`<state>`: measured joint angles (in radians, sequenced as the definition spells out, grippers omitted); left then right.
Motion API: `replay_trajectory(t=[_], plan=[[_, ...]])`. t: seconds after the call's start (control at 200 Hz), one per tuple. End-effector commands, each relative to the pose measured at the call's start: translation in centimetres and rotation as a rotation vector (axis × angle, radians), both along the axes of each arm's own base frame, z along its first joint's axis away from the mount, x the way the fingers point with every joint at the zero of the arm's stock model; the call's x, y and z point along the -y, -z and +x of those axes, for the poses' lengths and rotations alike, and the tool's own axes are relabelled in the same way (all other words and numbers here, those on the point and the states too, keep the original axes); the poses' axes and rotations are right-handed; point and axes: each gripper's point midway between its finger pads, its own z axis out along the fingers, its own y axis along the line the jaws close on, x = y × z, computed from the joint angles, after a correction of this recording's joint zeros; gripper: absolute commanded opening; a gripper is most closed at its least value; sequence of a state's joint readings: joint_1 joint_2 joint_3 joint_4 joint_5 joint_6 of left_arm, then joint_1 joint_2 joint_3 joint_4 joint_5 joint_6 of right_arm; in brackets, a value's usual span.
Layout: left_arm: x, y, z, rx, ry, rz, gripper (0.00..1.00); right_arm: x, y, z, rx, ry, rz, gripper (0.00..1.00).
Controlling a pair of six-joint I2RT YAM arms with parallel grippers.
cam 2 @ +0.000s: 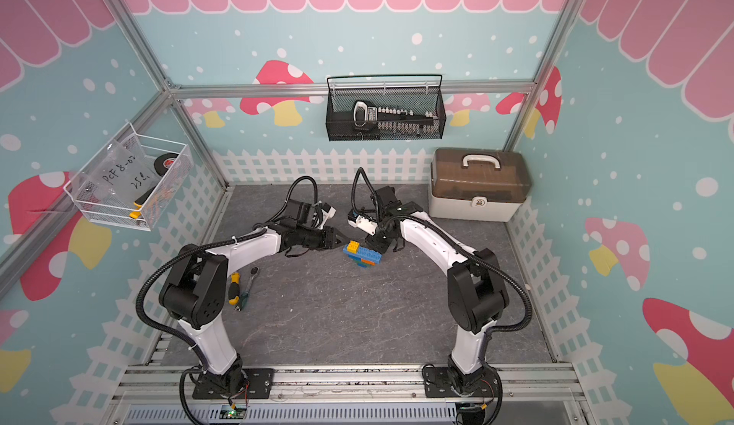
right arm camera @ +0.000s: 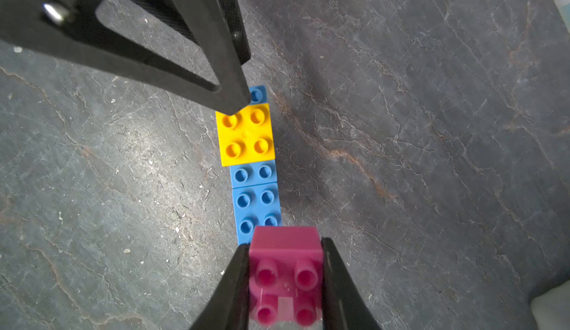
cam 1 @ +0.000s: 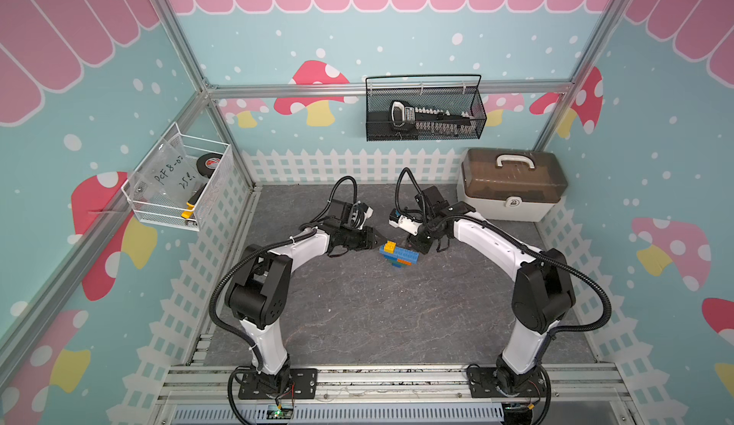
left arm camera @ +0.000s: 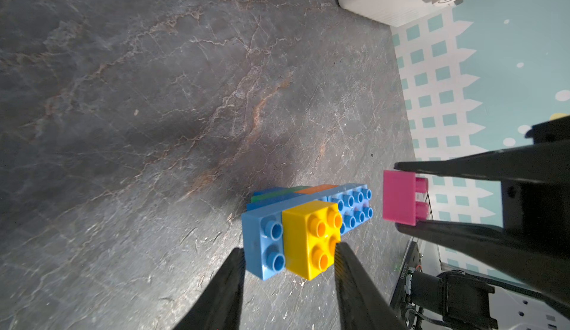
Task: Assemble a heart with lego
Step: Assemble the lego brick with the lego brick.
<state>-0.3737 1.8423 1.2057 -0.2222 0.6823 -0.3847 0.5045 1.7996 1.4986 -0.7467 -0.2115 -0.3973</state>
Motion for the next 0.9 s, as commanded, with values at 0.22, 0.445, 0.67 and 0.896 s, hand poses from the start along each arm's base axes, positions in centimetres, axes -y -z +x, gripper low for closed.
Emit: replay_trajectory(t=[0.22,0.445,0.67,0.896], plan=[[0.1,0.8,0.3,0.010,0.018,0.035,0.47,0.5,1.1,-0.9,-0.048,-0.036,-0.023,0.25],[0.1,1.1,0.3,0.009,0.018,0.040,0.47,0.2,1.9,-0.8,-0.084,-0.042,-0.027,0.25],[0.1,1.3,0.4,0.006,0.023,0.035,0.47,0.0,2.0,-0.8,-0.095,-0.043,-0.016,0.25],[0.4,1.4,0.6,0.002,0.028,0.025,0.45,-0.2,2.3,-1.1,-0.117,-0.047,-0.020,0.24]])
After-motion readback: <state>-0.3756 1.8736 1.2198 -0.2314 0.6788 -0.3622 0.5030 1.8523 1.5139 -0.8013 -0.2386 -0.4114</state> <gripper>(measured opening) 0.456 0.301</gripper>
